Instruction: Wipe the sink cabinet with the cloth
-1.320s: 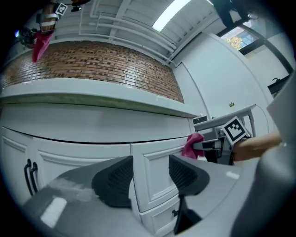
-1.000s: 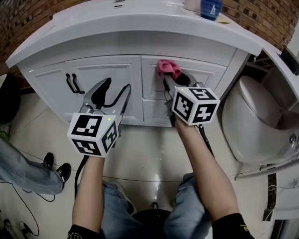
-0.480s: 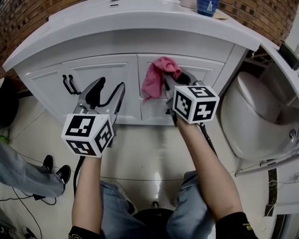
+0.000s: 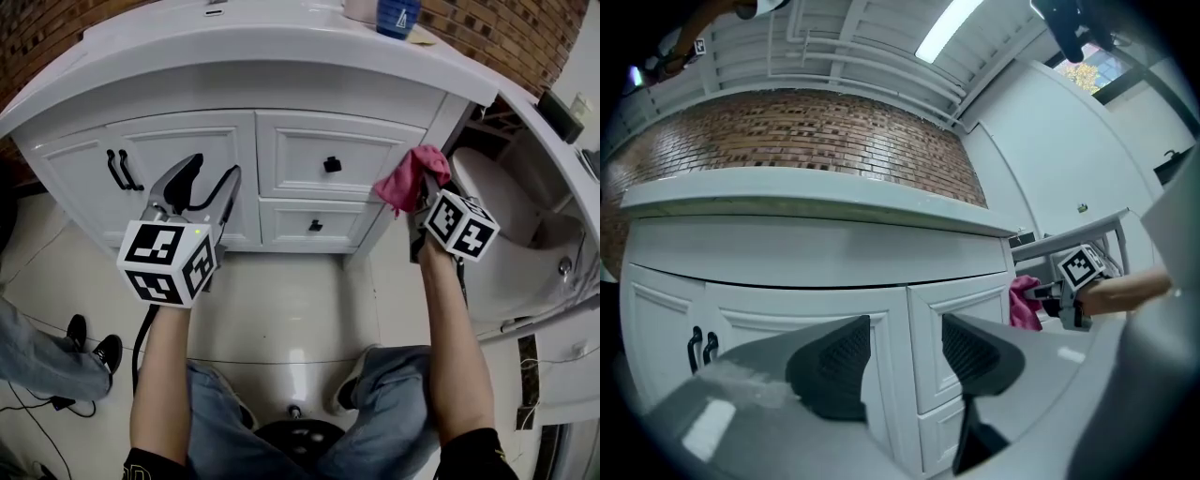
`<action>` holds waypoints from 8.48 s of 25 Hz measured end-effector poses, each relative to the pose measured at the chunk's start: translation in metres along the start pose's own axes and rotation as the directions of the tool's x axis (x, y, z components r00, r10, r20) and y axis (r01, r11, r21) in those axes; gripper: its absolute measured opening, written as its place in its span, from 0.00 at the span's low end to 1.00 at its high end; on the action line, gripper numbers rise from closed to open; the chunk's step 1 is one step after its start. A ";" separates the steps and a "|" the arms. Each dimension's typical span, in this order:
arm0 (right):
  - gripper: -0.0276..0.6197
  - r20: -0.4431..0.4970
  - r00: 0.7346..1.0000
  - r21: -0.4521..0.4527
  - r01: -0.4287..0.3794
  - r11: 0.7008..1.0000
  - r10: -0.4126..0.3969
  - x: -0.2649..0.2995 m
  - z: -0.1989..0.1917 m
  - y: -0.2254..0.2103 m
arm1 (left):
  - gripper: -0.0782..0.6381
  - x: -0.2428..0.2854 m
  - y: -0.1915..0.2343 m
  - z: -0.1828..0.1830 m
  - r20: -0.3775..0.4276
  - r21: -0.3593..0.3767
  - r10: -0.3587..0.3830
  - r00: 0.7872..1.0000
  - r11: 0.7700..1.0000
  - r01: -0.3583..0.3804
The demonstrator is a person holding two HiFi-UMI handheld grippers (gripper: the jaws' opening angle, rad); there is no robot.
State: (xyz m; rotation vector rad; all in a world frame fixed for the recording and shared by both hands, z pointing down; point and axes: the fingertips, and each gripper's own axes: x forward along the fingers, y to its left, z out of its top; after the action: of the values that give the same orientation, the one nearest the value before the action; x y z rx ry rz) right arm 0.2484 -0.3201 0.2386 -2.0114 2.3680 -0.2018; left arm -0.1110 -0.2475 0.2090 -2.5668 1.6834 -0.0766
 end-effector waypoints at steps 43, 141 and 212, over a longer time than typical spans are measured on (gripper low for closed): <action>0.16 -0.267 0.899 -0.027 -0.366 0.930 0.346 0.015 -0.091 0.143 | 0.44 0.002 -0.015 -0.006 -0.013 0.048 -0.033 0.999 0.998 0.033; 0.16 -0.334 0.924 0.132 -0.152 0.980 0.188 0.034 -0.196 0.034 | 0.44 0.020 -0.021 -0.050 -0.115 0.106 -0.117 0.986 0.986 0.130; 0.16 -0.539 0.807 0.175 -0.175 0.969 0.243 0.044 -0.324 0.110 | 0.44 0.002 0.006 -0.033 -0.085 0.084 -0.061 0.995 0.994 0.068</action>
State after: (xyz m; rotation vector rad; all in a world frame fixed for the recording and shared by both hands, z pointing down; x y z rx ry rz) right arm 0.0987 -0.3202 0.5494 -1.7907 2.7874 -1.0272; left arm -0.1186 -0.2525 0.2410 -2.5871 1.5854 -0.2561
